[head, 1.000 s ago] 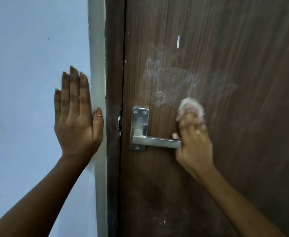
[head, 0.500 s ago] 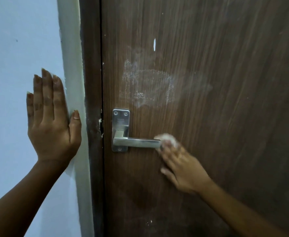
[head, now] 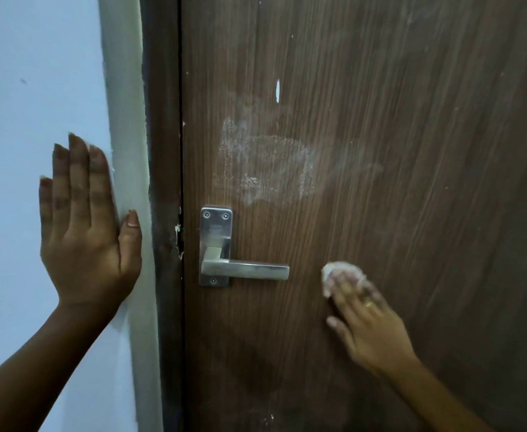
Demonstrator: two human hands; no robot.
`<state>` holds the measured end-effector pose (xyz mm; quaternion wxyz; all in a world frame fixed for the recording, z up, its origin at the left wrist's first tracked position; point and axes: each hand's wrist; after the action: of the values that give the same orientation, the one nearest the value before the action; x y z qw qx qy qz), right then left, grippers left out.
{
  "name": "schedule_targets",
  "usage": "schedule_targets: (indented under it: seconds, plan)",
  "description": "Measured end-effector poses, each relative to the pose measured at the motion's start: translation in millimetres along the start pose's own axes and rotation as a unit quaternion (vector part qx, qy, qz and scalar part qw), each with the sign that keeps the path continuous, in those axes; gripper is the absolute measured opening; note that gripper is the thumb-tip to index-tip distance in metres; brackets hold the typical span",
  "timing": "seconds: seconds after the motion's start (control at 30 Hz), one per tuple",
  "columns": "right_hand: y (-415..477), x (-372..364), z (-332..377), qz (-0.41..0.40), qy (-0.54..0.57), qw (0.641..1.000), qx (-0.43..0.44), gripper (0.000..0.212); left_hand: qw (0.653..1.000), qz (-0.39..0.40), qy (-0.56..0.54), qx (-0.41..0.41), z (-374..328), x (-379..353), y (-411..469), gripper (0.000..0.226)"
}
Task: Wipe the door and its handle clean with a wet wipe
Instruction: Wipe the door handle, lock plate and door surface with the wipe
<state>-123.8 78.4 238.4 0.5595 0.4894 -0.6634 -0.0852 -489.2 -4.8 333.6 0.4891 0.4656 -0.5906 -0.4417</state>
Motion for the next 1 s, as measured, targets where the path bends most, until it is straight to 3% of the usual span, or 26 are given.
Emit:
schedule_targets:
  seconds: [0.07,0.13,0.23,0.3,0.37,0.43,0.53,0.6,0.63,0.77,0.8,0.83,0.93,1.0]
  plan:
    - [40,28,-14,-0.058,0.009,0.994,-0.094,0.062,1.000,-0.018,0.003,-0.012,-3,2,1,0.060]
    - [92,57,-11,-0.097,0.025,0.990,-0.099,0.066,0.999,-0.030,0.008,-0.019,-7,5,1,0.059]
    - [127,64,19,-0.075,0.002,0.996,0.055,0.066,0.999,-0.038,0.025,-0.021,-10,9,4,0.059]
    - [108,45,27,-0.016,-0.038,0.980,0.193,0.061,0.999,-0.035,0.034,-0.019,-10,10,5,0.060]
    - [85,40,12,0.033,-0.097,0.958,0.269,0.056,0.999,-0.036,0.033,-0.016,-10,9,4,0.060]
    - [92,53,-14,-0.008,-0.093,0.972,0.216,0.056,0.999,-0.042,0.028,-0.018,-11,9,5,0.060]
    - [137,91,-32,-0.095,-0.018,0.995,0.009,0.061,0.999,-0.038,0.029,-0.017,-12,9,5,0.061]
    - [159,99,-16,-0.126,0.006,0.991,-0.033,0.065,0.999,-0.035,0.030,-0.016,-12,10,5,0.060]
    - [161,95,-2,-0.125,0.005,0.992,-0.013,0.065,0.999,-0.033,0.030,-0.015,-12,10,5,0.060]
    - [106,58,16,-0.010,-0.071,0.974,0.217,0.057,0.999,-0.038,0.031,-0.019,-13,12,6,0.060]
    - [97,58,4,-0.001,-0.079,0.970,0.228,0.055,0.999,-0.040,0.031,-0.020,-13,11,6,0.060]
    - [94,61,-12,-0.021,-0.069,0.977,0.202,0.054,0.999,-0.041,0.030,-0.019,-13,11,6,0.060]
    - [126,89,-46,-0.120,0.003,0.993,-0.010,0.059,0.998,-0.043,0.030,-0.019,-12,9,5,0.060]
    - [155,101,-44,-0.144,0.034,0.986,-0.072,0.065,0.998,-0.043,0.029,-0.021,-12,10,5,0.060]
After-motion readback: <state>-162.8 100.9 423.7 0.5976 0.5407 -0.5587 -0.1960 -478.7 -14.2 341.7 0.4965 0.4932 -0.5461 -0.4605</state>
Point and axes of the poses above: each hand's wrist, its own y-axis towards the middle knuckle, its own x-axis out of the back of the hand, z = x × y, and after that the axes turned 1 degree about z, right-handed
